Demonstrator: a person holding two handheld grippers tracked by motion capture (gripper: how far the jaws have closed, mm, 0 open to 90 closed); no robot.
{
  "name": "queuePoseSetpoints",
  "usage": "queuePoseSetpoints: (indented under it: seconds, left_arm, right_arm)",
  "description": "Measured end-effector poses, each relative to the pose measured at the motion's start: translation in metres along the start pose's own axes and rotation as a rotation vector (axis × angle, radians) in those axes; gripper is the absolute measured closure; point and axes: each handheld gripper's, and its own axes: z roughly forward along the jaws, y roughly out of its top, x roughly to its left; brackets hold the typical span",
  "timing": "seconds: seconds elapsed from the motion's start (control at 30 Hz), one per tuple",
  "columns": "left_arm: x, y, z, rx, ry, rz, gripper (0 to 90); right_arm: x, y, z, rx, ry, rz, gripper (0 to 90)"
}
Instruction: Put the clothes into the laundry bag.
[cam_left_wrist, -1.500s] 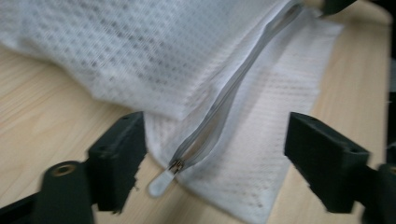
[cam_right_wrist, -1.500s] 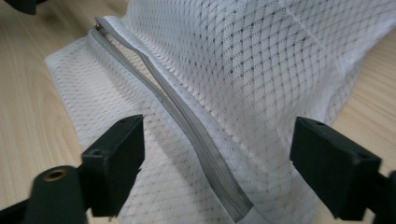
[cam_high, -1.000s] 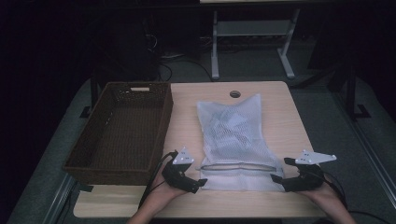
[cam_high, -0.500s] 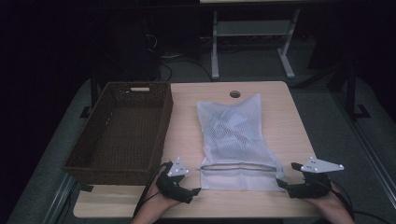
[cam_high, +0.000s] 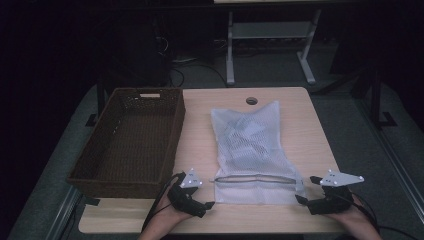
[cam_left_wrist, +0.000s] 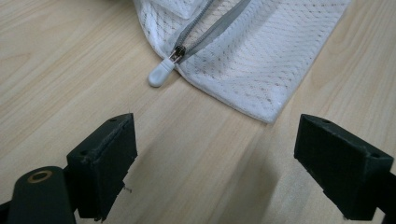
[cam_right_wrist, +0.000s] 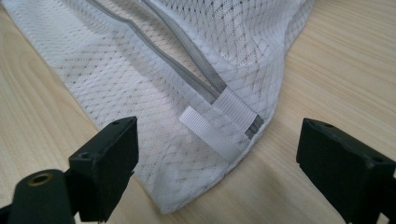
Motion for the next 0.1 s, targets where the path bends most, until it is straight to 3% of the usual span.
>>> queuePoseSetpoints:
  seconds: [0.1]
  left_arm:
    - [0.0001,0.0002,0.0001,-0.002,-0.001,0.001,12.5]
  right_arm:
    - [0.0,0.0,-0.0004,-0.002,0.001,0.0,12.1]
